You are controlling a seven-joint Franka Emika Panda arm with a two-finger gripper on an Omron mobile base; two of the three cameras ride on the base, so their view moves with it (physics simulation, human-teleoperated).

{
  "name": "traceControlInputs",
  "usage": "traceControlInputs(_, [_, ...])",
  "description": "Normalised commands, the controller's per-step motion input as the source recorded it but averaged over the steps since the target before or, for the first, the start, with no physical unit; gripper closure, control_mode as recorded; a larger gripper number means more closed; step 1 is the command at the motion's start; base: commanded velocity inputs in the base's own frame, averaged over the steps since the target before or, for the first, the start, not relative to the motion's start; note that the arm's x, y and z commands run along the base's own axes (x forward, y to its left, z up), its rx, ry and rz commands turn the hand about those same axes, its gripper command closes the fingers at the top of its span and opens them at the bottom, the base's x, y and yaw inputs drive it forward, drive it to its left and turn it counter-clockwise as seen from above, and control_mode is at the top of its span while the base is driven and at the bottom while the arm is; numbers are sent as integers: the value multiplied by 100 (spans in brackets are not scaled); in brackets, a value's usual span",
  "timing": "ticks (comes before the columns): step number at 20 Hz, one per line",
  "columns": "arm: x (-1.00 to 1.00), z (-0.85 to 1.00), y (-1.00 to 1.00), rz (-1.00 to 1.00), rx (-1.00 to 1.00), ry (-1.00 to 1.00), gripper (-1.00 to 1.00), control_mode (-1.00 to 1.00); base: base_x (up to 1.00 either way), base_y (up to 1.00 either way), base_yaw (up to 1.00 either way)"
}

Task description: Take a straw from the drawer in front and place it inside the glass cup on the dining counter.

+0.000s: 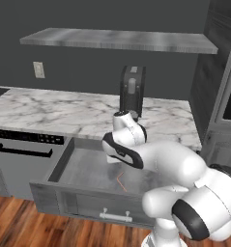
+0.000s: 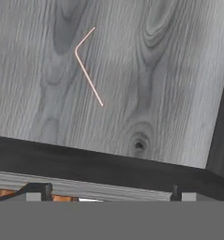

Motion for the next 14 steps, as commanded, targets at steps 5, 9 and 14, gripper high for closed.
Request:
traceControlInputs(5, [14, -15, 0, 0, 0, -3, -100, -100, 0, 0, 0])
traceControlInputs(9, [19, -16, 0, 0, 0, -2, -100, -100, 0, 0, 0])
traceControlInputs(14, [21, -18, 0, 0, 0, -1, -100, -100, 0, 0, 0])
